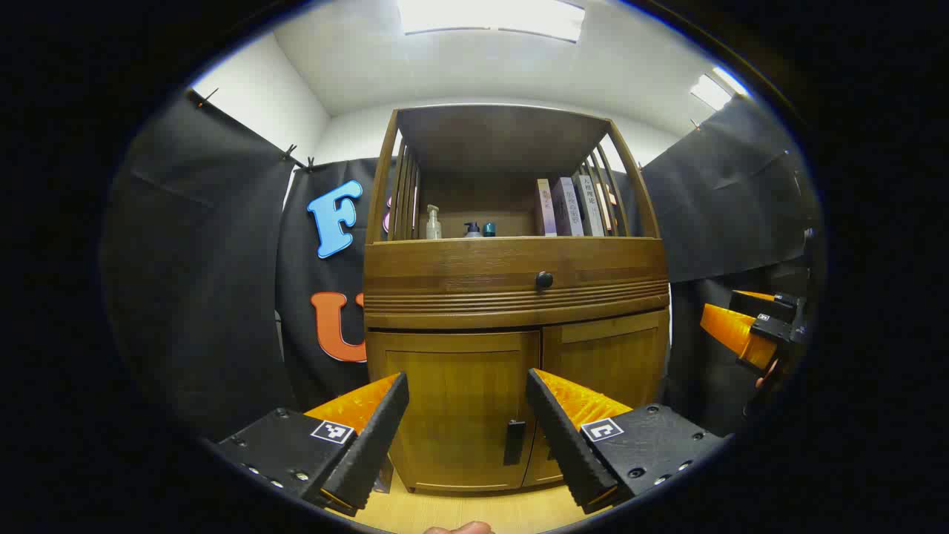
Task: Open the right door of the double-door shoe cabinet with the right hand, and open the left door with the left hand.
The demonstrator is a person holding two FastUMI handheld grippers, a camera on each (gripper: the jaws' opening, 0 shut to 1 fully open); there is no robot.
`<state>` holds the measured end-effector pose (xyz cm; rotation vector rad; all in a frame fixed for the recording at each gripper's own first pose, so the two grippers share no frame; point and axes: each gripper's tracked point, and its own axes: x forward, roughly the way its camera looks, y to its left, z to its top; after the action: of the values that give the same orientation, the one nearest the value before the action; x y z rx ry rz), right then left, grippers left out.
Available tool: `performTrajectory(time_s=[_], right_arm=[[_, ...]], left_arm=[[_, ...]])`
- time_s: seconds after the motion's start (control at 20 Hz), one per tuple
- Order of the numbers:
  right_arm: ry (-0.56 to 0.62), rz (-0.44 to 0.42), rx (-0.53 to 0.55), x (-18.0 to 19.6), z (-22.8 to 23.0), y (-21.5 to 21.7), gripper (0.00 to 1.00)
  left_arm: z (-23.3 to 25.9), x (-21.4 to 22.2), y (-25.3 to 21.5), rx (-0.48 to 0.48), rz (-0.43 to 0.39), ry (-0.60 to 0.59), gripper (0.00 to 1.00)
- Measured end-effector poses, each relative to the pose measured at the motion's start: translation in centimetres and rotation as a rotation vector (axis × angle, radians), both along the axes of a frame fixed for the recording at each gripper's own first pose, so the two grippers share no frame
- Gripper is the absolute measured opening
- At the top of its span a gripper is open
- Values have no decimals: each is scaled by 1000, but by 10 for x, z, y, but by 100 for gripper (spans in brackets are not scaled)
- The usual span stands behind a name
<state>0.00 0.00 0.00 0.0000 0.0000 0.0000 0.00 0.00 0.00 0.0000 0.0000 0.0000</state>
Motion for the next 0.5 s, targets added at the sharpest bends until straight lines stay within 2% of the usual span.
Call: performTrajectory(time_s=[0.15,0.2,0.25,0.3,0.35,0.4,0.45,0.5], right_arm=[[0,1,23,3,-3,0,100],[4,7,28,3,-4,2,100],[6,11,31,4,-4,2,100],[8,16,32,5,-5,4,100],[13,25,31,5,-6,7,100],[20,31,29,5,-8,10,100],[24,37,28,7,-9,12,100],[28,39,28,8,-11,14,100]], left_arm=[[-5,-1,-1,-10,0,7,100],[-5,-1,-1,-14,2,3,95],[-3,-1,-1,-16,5,-1,95],[-2,-1,0,-21,6,-10,100],[-1,-1,-1,-27,4,-16,100],[0,-1,-1,-33,2,-18,95],[1,-2,-1,-33,2,-21,95],[1,-2,1,-28,8,-24,100]])
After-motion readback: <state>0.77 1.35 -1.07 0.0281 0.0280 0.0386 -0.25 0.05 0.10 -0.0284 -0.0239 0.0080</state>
